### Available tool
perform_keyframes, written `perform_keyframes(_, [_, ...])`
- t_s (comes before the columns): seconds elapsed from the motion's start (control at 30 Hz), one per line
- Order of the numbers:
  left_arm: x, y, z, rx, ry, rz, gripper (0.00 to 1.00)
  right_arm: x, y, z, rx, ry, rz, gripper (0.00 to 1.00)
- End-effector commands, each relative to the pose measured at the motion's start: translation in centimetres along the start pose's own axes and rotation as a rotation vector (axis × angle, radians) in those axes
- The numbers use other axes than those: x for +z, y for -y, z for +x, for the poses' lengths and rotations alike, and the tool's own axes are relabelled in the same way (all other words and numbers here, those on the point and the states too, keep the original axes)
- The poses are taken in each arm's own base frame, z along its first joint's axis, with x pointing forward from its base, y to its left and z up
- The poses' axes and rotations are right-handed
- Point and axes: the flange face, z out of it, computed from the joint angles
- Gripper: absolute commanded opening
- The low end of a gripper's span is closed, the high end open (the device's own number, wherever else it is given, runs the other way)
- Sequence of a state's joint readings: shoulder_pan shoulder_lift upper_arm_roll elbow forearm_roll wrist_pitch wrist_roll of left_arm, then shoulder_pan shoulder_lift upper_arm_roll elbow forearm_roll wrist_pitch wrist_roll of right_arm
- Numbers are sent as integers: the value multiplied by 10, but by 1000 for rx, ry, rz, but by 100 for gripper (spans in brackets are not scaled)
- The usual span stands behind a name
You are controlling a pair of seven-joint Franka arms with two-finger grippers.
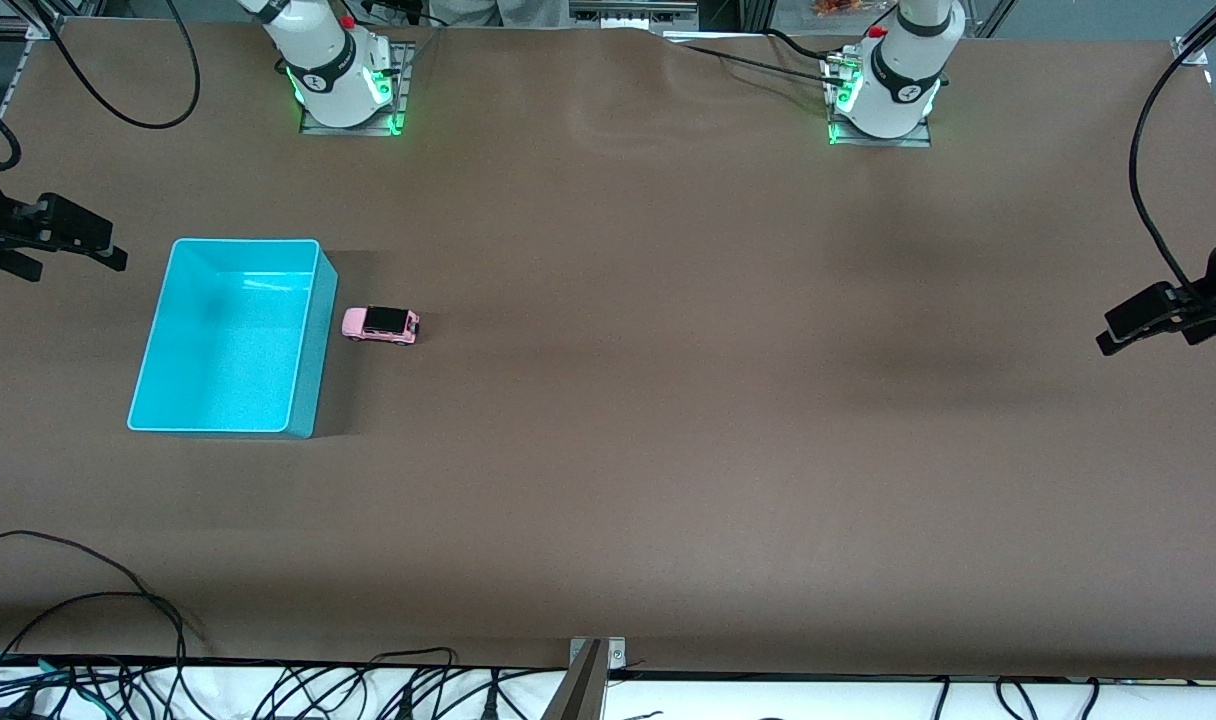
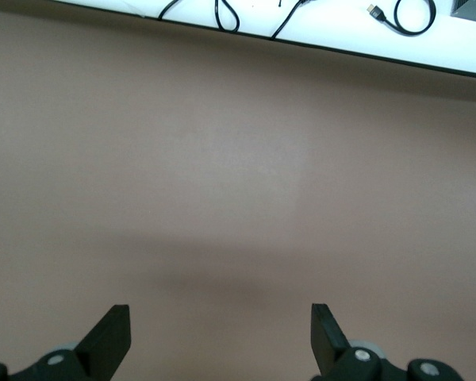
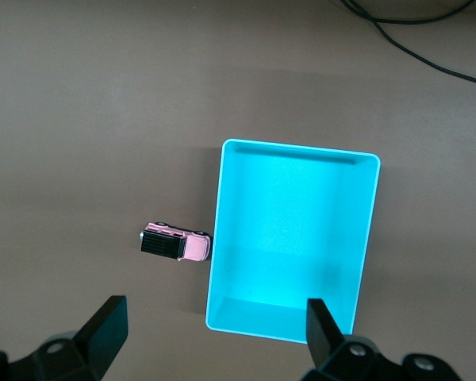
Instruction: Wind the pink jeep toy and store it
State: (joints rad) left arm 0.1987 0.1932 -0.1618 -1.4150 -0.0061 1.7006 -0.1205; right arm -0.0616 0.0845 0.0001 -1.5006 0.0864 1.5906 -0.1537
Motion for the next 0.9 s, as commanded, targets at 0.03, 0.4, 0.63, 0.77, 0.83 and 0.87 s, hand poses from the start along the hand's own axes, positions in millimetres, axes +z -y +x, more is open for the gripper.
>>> perform_keyframes(0.03, [7, 5, -3, 27, 24, 24, 100, 0, 0, 2, 23, 1, 17, 100])
perform_keyframes(0.4, [10, 3, -6, 32, 33, 26, 100, 42, 3, -9, 25, 41, 24, 100])
perform_keyframes(0.63, [11, 7, -18, 45, 38, 96, 100, 74, 19, -17, 3, 68, 26, 100])
perform_keyframes(0.77, [12, -4, -23, 71, 43, 120, 100, 87, 21, -28, 22, 30, 16, 100])
perform_keyframes(0.83, [11, -2, -25, 64, 46, 107, 100, 101, 34, -33, 21, 8, 10, 100])
perform_keyframes(0.87, [10, -3, -26, 66, 46, 106, 100, 108, 44, -34, 21, 4, 9, 100])
